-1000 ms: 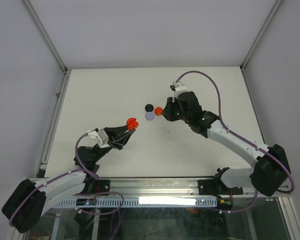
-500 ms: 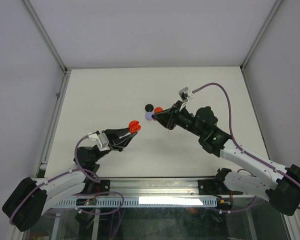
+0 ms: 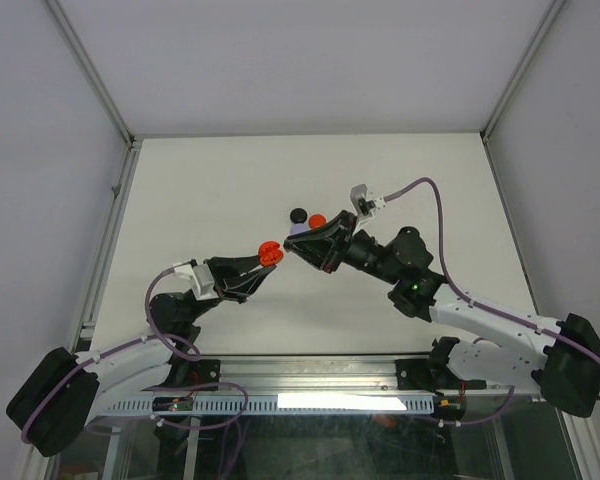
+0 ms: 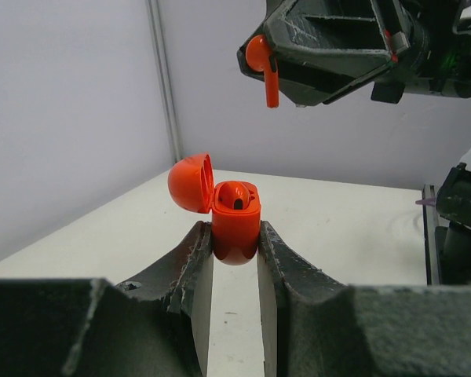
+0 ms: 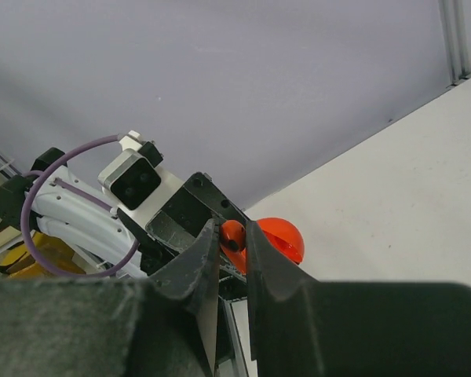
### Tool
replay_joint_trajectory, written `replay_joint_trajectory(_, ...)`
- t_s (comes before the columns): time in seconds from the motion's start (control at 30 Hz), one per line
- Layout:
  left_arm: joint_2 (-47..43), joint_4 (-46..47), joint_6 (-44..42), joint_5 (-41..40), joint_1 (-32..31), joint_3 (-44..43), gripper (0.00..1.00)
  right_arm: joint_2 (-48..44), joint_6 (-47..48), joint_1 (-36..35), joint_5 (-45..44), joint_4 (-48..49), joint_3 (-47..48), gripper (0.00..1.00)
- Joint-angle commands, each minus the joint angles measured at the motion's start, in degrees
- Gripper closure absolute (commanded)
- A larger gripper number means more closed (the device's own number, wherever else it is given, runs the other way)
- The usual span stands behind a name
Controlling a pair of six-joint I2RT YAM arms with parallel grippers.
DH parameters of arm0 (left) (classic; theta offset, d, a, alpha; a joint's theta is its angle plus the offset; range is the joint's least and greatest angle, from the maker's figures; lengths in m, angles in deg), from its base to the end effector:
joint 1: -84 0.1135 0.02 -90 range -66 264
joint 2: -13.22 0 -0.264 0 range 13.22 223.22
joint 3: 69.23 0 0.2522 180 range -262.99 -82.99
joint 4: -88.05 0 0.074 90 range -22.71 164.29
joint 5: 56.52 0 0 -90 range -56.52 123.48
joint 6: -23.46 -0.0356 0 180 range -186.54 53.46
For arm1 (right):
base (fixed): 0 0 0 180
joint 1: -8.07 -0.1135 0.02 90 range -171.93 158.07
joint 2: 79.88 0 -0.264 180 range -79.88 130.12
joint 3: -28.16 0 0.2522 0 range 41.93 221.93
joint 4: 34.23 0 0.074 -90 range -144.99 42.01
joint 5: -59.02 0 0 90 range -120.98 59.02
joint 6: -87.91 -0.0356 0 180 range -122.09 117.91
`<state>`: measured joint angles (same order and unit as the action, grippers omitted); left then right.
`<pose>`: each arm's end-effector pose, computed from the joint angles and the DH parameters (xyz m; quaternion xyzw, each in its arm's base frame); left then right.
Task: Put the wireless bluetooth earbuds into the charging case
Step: Place the earbud in the charging case.
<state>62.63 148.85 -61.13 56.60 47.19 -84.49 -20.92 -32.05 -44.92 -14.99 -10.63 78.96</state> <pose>0.1136 -0.1025 0.2203 0.3034 0.4491 -0.3985 0.7399 0.1353 0.1958 0.3327 -0.2282 0.5657 0.5850 0.5346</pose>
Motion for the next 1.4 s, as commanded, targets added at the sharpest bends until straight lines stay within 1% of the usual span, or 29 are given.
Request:
replay_joint_trajectory(0.0, 0.3, 5.5, 3.2, 1.5, -0.5, -1.3, 0.96, 2.2, -0.8, -1.3, 0.9, 7.6, 0.5, 0.92)
replay_joint_trajectory(0.3, 1.0, 7.0, 5.5, 1.5, -0.5, -1.5, 0.96, 5.1, -0.7, -2.5, 0.7, 8.9, 0.9, 0.93)
replay_joint_trajectory(0.6, 3.9, 12.3, 8.9, 1.8, -0.5, -1.7, 0.96, 7.2, 0.1, -3.6, 0.6, 9.7, 1.3, 0.93)
replay_joint_trajectory(0.97, 4.0, 14.3, 10.5, 2.0, -0.5, -1.4, 0.96, 5.7, 2.3, -3.7, -2.2, 8.0, 0.5, 0.93)
replay_joint_trajectory(1.37, 3.2, 15.1, 11.7, 0.9, -0.5, -1.1, 0.96, 5.7, 1.3, -3.8, -1.6, 9.0, -1.0, 0.94)
